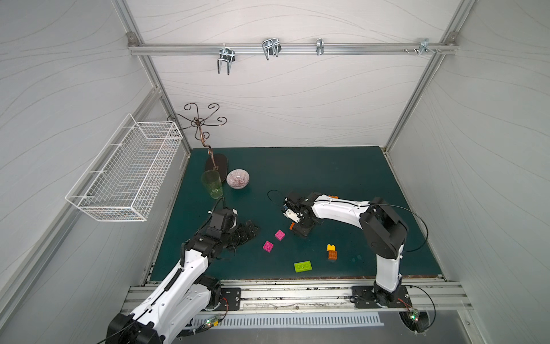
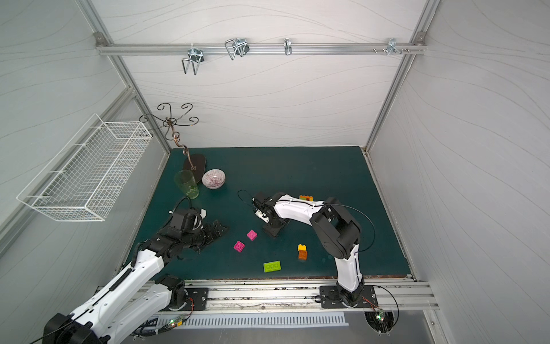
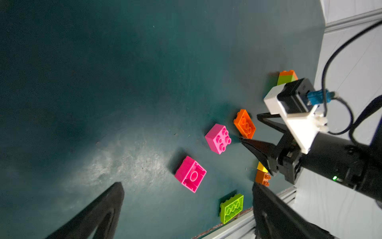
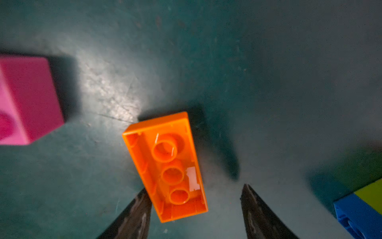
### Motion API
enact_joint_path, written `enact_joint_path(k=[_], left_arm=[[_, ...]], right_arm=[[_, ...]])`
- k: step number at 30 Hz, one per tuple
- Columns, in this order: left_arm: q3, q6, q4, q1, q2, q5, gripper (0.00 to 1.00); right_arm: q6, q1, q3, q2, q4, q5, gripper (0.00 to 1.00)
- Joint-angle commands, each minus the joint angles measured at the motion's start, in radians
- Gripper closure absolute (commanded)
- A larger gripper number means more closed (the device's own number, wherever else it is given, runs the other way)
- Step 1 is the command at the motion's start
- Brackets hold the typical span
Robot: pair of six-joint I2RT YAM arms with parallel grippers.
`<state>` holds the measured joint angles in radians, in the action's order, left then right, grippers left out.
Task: Assemble the letter p with lego
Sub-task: Adjust the lego brick at the center of the board, then pick up the lego brick from the center of the board.
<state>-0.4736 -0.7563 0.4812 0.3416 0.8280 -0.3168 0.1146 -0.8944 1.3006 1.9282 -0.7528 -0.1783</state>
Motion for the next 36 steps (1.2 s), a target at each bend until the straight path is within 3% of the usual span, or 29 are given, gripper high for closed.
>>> enact_joint_path(k=[1,7,15,23,27,32,36], left_arm=[[-0.008,-0.001,0.015,0.057,0.003,0.083,0.01],[-0.018,0.002,0.002,0.112,0.066,0.114,0.01],[-0.106,0.028,0.057,0.254,0.18,0.227,0.01],[-0.225,0.096,0.116,0.384,0.387,0.303,0.02],[-0.289,0.118,0.146,0.446,0.484,0.364,0.04],[-0.329,0.148,0.148,0.473,0.563,0.374,0.12],[-0.333,0.156,0.119,0.485,0.601,0.337,0.24]], right_arm=[[-0.04,0.036,-0.034,-0.024,-0.026,-0.038,0.3],[-0.073,0.053,-0.055,-0.131,-0.025,-0.05,0.28],[-0.208,0.088,-0.172,-0.362,0.071,0.18,0.22],[-0.333,0.235,-0.316,-0.527,0.166,0.385,0.22],[-0.352,0.283,-0.36,-0.576,0.181,0.424,0.22],[-0.358,0.316,-0.405,-0.614,0.193,0.449,0.22],[-0.359,0.33,-0.424,-0.632,0.197,0.461,0.23]])
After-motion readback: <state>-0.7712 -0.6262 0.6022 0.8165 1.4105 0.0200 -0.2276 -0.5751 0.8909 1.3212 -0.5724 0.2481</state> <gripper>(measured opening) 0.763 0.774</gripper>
